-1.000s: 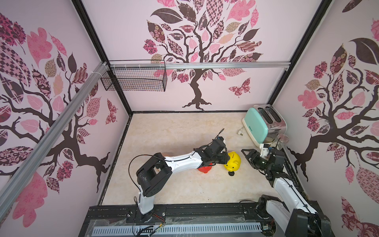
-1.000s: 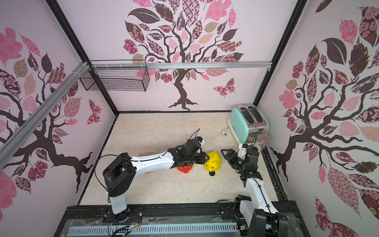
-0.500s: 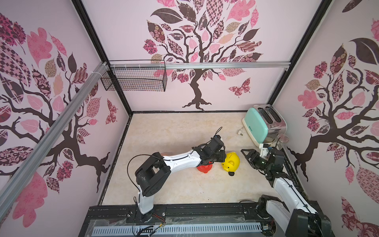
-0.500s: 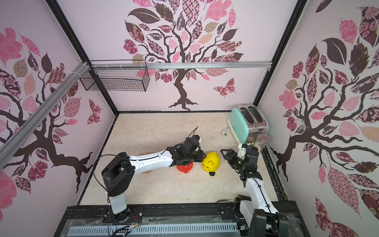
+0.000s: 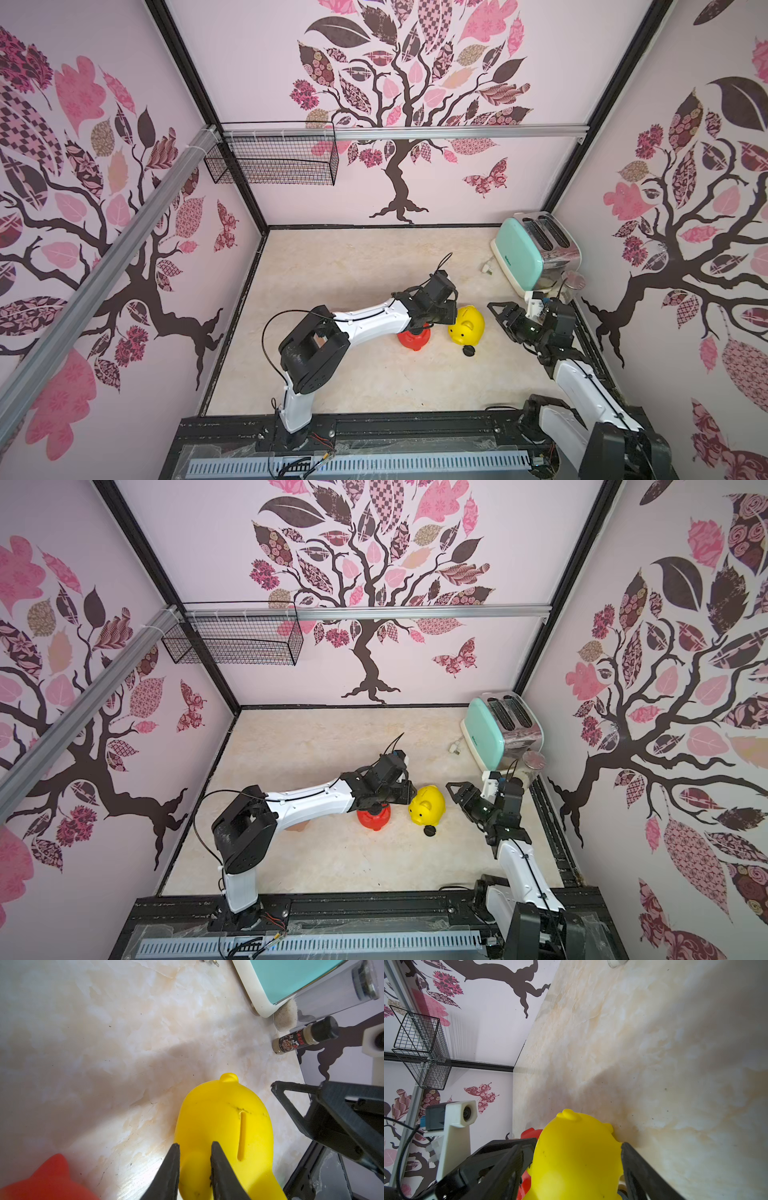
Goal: Close piggy banks
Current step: Turn over the piggy bank at the center of the board.
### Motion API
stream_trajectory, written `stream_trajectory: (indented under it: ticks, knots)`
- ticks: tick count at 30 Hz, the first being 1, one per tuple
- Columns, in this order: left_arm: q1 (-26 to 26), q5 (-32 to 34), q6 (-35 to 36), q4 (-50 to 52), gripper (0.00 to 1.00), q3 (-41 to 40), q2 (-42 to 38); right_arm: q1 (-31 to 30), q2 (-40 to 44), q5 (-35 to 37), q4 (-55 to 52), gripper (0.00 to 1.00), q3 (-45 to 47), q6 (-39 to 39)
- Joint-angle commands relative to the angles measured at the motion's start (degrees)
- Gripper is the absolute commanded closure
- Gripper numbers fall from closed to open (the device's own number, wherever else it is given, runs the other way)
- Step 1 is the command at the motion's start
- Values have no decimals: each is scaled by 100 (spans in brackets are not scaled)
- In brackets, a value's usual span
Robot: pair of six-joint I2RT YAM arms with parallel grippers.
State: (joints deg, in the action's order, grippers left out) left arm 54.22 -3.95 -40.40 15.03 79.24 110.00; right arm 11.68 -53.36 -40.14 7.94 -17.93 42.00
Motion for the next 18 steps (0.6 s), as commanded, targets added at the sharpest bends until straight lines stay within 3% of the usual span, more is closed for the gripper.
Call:
stream_trajectory:
  ticks: [1, 18]
  knots:
    - [-6, 47, 184, 685, 72, 1, 351, -58, -33, -7, -39, 23, -30, -95]
    - [-87, 111, 487, 1229, 70, 724, 409, -103, -113, 7, -21, 21, -51, -95]
